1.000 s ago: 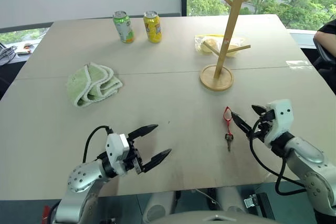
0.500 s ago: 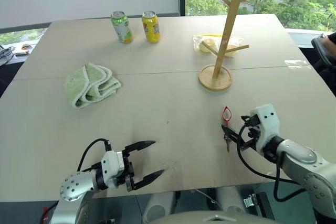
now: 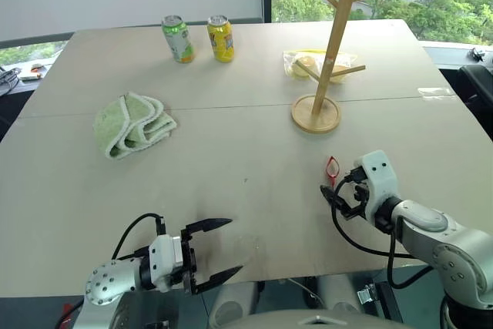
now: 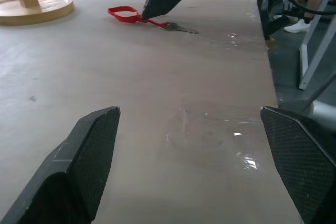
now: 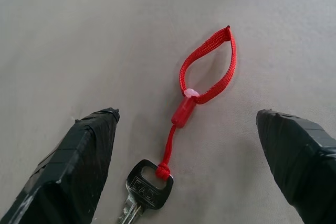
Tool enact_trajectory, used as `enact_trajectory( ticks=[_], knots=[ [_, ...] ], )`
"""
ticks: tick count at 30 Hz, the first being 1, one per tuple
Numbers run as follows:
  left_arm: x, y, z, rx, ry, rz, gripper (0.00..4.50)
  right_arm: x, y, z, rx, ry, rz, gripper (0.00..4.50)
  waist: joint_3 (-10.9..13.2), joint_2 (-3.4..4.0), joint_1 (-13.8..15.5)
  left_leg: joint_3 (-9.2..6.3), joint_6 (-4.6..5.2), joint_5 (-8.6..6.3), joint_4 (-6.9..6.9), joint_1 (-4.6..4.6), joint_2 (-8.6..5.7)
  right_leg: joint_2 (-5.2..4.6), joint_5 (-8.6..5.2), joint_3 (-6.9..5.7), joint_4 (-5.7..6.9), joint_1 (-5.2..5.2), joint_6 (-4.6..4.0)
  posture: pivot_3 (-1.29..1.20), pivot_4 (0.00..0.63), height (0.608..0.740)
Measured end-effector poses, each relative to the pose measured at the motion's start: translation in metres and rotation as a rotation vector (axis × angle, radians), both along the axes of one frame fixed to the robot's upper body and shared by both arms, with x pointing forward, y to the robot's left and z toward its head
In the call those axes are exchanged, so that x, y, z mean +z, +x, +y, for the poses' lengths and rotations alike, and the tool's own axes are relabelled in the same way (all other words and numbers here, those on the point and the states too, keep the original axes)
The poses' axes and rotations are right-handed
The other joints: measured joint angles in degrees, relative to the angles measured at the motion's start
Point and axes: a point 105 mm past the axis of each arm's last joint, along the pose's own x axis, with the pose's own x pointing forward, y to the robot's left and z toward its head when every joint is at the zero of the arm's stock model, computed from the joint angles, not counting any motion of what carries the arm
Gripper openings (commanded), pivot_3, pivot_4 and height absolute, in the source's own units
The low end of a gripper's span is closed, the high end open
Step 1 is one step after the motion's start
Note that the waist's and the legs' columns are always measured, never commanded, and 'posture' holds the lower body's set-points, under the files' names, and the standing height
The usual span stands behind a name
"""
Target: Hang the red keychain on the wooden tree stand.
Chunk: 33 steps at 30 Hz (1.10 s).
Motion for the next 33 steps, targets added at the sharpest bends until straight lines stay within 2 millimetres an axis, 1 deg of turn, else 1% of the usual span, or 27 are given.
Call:
enact_trajectory(
  ticks=[6,8,14,15,16,18,19,20,24,25,31,33],
  knots=[
    [0.005,0.009,-0.002,-0.005,-0.003,-0.037,4.44,0.000,0.004,0.005,0.014,-0.039,0.003,4.50,0.0,-0.01,0.1,0.02,0.26,0.17,0.04,-0.26,-0.04,0.16,0.14,-0.29,0.02,-0.29,-0.15,0.00,0.150,0.740],
    [0.004,0.010,-0.002,-0.004,-0.005,-0.033,4.44,-0.004,0.004,0.007,0.024,-0.060,0.023,4.50,0.0,-0.01,0.1,0.03,0.27,0.17,0.04,-0.26,-0.05,0.35,0.14,-0.28,0.02,-0.27,-0.15,0.00,0.150,0.740],
    [0.001,0.012,-0.002,0.004,-0.010,-0.027,4.44,-0.004,0.006,0.009,0.023,-0.095,0.034,4.50,0.0,-0.02,0.0,0.02,0.27,0.17,0.10,-0.23,-0.02,0.38,0.14,-0.29,0.04,-0.26,-0.14,0.00,0.150,0.740],
    [0.001,0.012,-0.001,0.006,-0.010,-0.026,4.50,-0.004,0.006,0.009,0.021,-0.088,0.035,3.97,-0.1,-0.04,0.0,0.01,0.27,0.17,0.11,-0.23,-0.02,0.39,0.14,-0.30,0.04,-0.25,-0.14,0.00,0.150,0.740],
    [0.001,0.012,-0.001,0.006,-0.010,-0.026,4.50,-0.004,0.007,0.009,0.012,-0.082,0.036,3.71,-0.1,-0.05,0.0,0.01,0.27,0.17,0.12,-0.24,-0.02,0.39,0.14,-0.30,0.04,-0.25,-0.14,0.00,0.150,0.740],
    [0.000,0.013,0.000,0.010,-0.010,-0.031,4.50,-0.004,0.010,0.004,-0.016,-0.080,0.036,2.83,-0.1,-0.04,0.0,0.01,0.27,0.17,0.12,-0.23,-0.01,0.41,0.15,-0.29,0.04,-0.25,-0.15,0.00,0.150,0.740],
    [0.000,0.013,0.000,0.010,-0.010,-0.031,4.50,-0.004,0.010,0.004,-0.016,-0.080,0.036,2.54,-0.1,-0.04,0.0,0.01,0.27,0.17,0.12,-0.23,-0.02,0.41,0.15,-0.29,0.04,-0.25,-0.15,0.00,0.150,0.740],
    [0.000,0.013,0.000,0.013,-0.011,-0.033,4.50,-0.004,0.011,0.002,-0.025,-0.082,0.036,2.00,-0.1,-0.04,0.0,0.01,0.27,0.17,0.12,-0.23,-0.01,0.43,0.15,-0.30,0.04,-0.25,-0.15,0.00,0.150,0.740],
    [0.000,0.015,-0.001,0.016,-0.014,-0.051,4.50,-0.004,0.011,0.005,-0.011,-0.077,0.044,0.36,-0.1,-0.04,-0.1,0.01,0.27,0.17,0.12,-0.23,0.00,0.45,0.16,-0.29,0.06,-0.26,-0.16,0.00,0.150,0.740],
    [0.001,0.015,-0.001,0.016,-0.014,-0.055,4.50,-0.005,0.011,0.006,-0.006,-0.077,0.045,0.17,-0.1,-0.04,-0.1,0.01,0.27,0.17,0.12,-0.23,0.00,0.45,0.16,-0.29,0.06,-0.25,-0.16,0.00,0.150,0.740],
    [-0.001,0.017,-0.002,0.037,-0.020,-0.059,4.50,-0.004,0.012,0.005,-0.003,-0.080,0.048,0.17,-0.1,-0.04,0.0,0.01,0.27,0.17,0.15,-0.22,0.00,0.45,0.16,-0.29,0.06,-0.24,-0.16,0.00,0.150,0.740],
    [0.002,0.021,-0.005,0.054,-0.034,-0.069,4.50,-0.004,0.015,0.001,-0.017,-0.084,0.038,0.17,-0.1,-0.04,0.0,0.01,0.27,0.17,0.17,-0.22,-0.01,0.46,0.17,-0.29,0.07,-0.23,-0.16,0.00,0.150,0.740]
  ],
)
